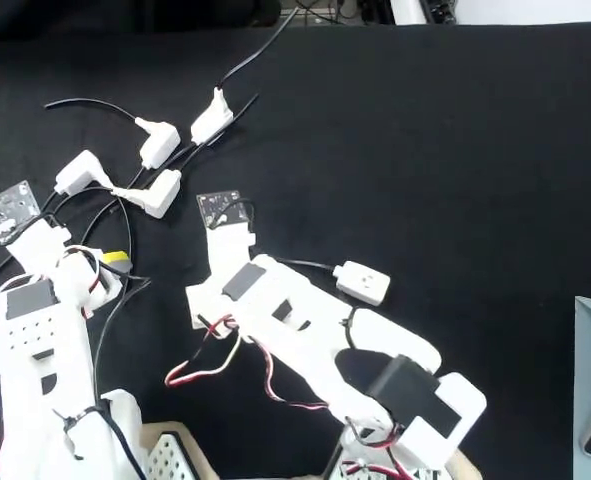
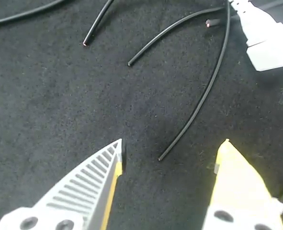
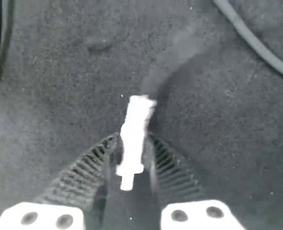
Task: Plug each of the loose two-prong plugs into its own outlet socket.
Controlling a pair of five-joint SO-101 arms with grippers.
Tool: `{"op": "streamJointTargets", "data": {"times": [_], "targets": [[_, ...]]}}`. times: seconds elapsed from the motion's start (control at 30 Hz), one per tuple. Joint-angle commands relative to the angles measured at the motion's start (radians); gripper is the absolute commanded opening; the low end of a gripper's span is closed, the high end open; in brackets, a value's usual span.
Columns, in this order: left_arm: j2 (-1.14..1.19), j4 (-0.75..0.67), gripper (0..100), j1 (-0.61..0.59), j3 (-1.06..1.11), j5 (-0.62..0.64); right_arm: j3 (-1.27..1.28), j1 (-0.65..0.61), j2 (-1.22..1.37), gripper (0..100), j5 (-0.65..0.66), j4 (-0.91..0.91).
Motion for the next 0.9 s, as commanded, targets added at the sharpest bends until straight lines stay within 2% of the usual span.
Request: {"op": "streamJointTargets", "data": {"times": [0.0,0.2,0.43,0.67,0.87], "targets": [[-0.018,-0.014,31,-0.001,-0.004,0.002,-0.038,-0.003,0.002,1.6,0.017,0.008],[-0.020,-0.014,31,-0.001,-0.002,0.002,-0.035,-0.003,-0.090,1.2,0.092,0.074],[-0.020,-0.014,31,0.002,-0.004,0.002,-0.028,0.054,-0.484,1.2,0.245,0.253],[-0.021,-0.012,31,0.157,-0.015,-0.032,0.102,0.080,-0.924,1.2,0.433,0.258],[-0.021,-0.006,31,0.289,-0.088,-0.063,0.269,0.078,-1.167,1.2,0.525,0.133]]}}
